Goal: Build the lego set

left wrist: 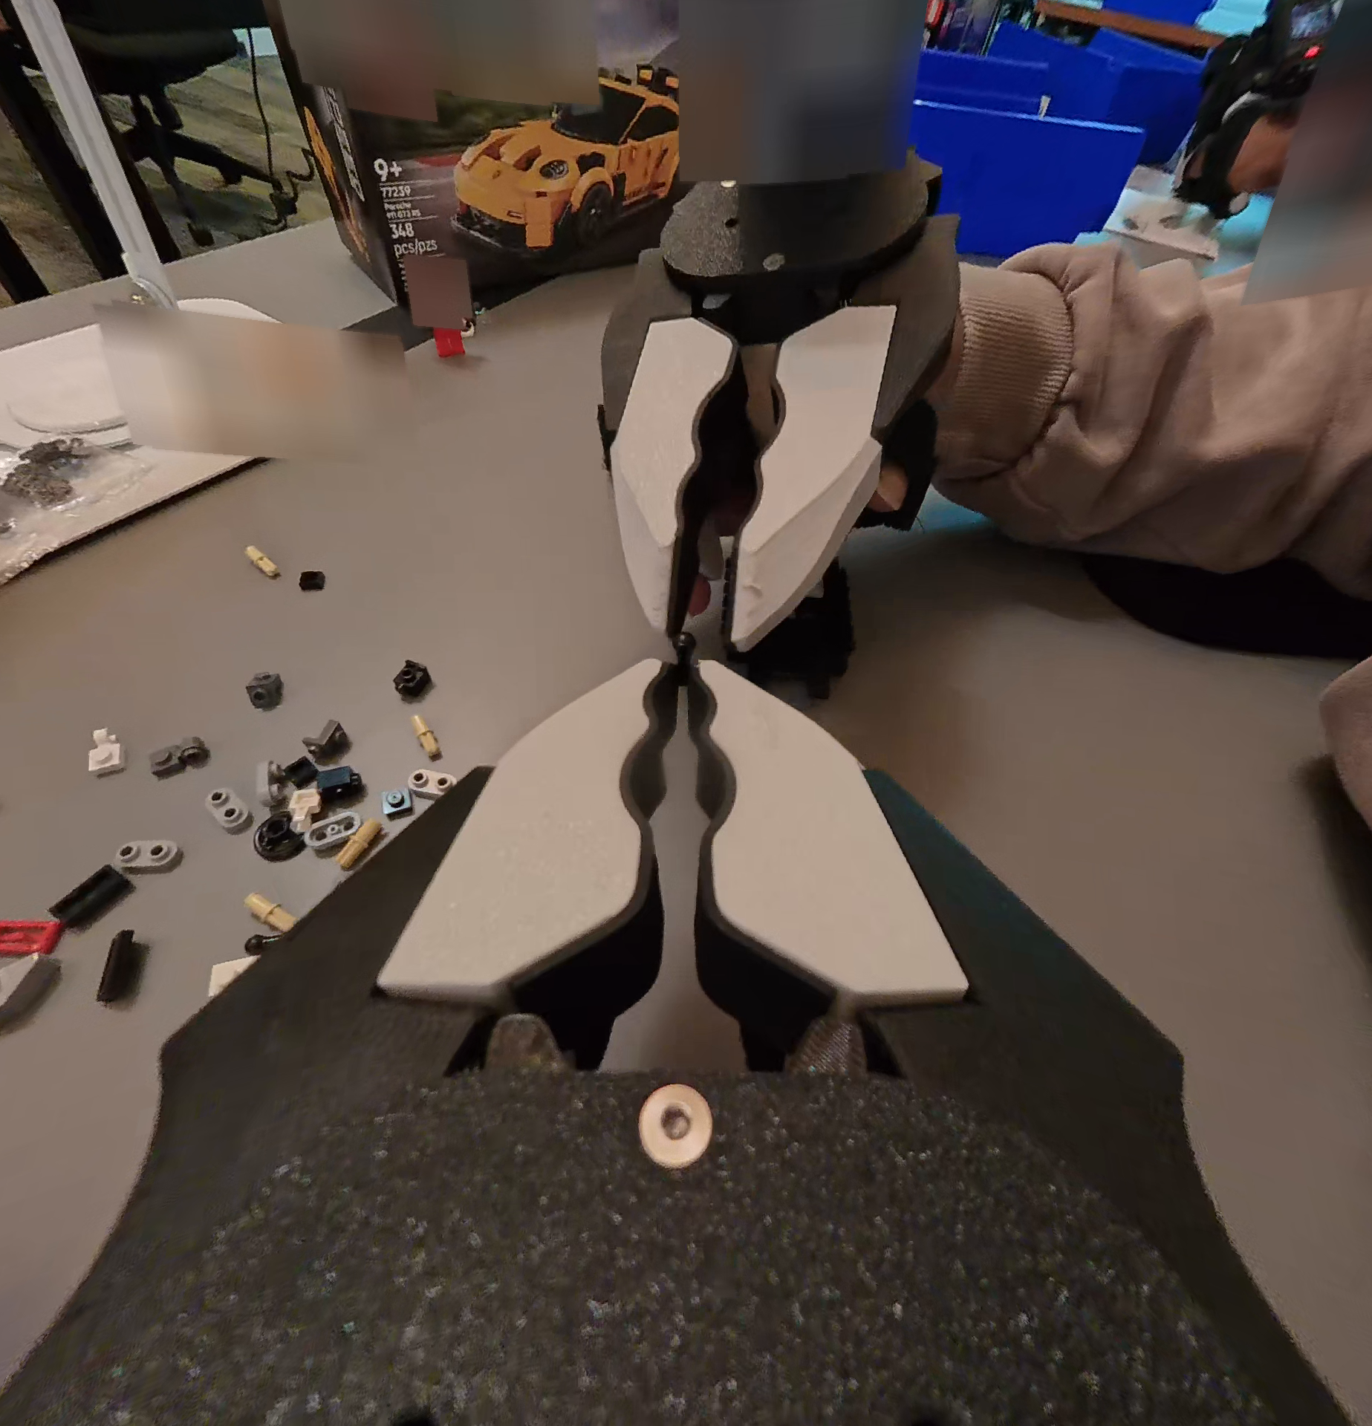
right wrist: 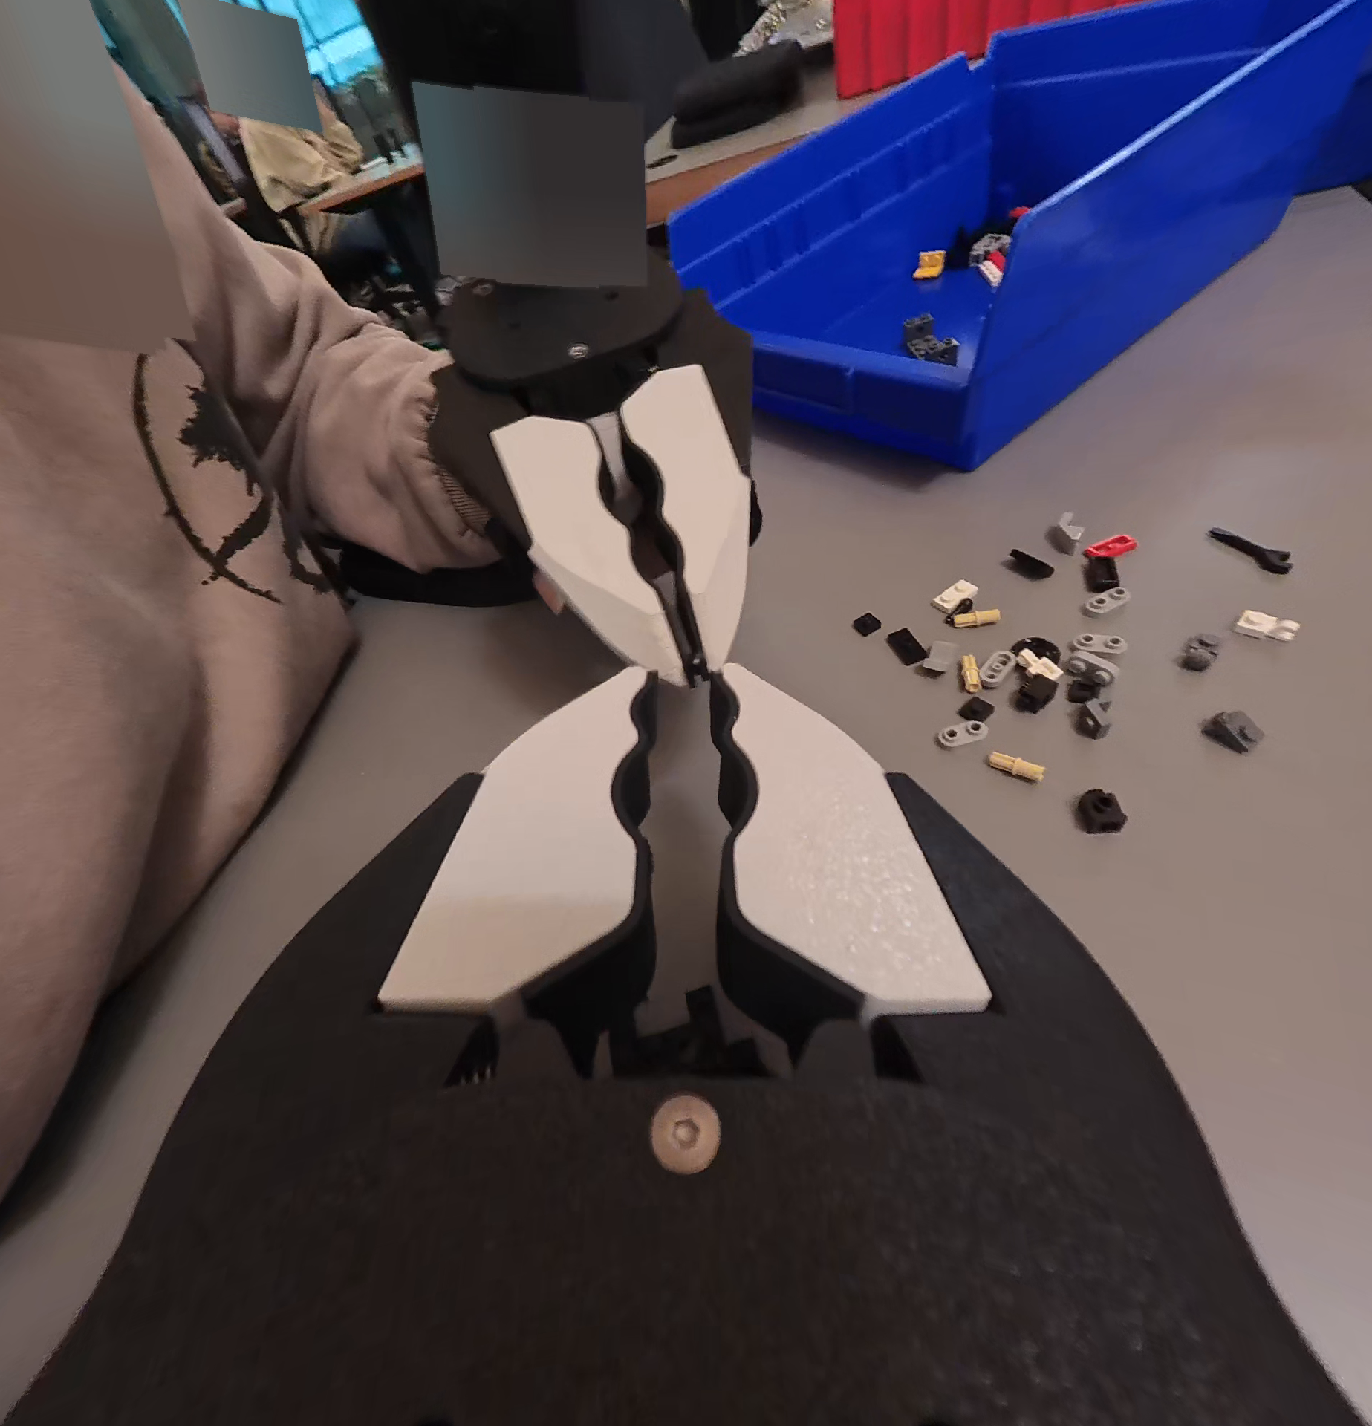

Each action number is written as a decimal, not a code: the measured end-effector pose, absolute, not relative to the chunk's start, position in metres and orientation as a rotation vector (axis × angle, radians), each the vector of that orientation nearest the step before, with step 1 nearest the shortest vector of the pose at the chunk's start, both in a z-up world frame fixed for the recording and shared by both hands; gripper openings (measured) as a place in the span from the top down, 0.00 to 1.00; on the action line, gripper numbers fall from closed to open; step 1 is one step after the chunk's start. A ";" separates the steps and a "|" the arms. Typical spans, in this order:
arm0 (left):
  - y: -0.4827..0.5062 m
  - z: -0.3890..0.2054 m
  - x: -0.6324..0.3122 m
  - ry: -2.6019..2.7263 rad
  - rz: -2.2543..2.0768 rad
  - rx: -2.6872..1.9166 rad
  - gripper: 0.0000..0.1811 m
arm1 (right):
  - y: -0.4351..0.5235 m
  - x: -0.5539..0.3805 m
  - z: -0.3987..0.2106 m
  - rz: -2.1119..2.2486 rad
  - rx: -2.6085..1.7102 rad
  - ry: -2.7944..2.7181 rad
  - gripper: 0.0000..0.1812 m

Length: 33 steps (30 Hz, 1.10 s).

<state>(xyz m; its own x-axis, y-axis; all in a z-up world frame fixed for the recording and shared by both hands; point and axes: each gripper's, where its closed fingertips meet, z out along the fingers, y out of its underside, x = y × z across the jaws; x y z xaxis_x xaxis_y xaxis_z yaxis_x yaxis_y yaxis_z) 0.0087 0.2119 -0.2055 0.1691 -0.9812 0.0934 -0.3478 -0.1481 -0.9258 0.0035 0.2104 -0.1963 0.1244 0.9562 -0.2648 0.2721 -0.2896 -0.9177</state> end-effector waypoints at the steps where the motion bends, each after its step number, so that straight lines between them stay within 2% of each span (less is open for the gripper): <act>1: 0.212 -0.206 0.009 1.301 -0.972 -1.636 0.98 | 0.212 0.003 -0.197 1.186 -1.687 -1.203 0.93; 8: 0.209 -0.208 0.010 1.339 -0.935 -1.619 0.98 | 0.210 0.000 -0.200 1.183 -1.694 -1.215 0.97; 24: 0.210 -0.208 0.012 1.332 -0.932 -1.564 0.97 | 0.209 0.001 -0.194 1.172 -1.683 -1.218 0.98; 31: 0.208 -0.194 0.012 1.312 -0.932 -1.474 1.00 | 0.207 0.003 -0.181 1.178 -1.658 -1.202 0.97; 33: 0.207 -0.192 0.013 1.302 -0.937 -1.457 0.98 | 0.207 0.003 -0.179 1.184 -1.654 -1.188 0.97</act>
<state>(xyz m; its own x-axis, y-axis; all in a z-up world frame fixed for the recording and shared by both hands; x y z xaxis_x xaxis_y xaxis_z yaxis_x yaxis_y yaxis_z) 0.0128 0.2068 -0.1915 0.1440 -0.9886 -0.0433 -0.2729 0.0024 -0.9621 0.0030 0.2071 -0.1792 0.1348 0.9600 -0.2455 0.2483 -0.2726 -0.9295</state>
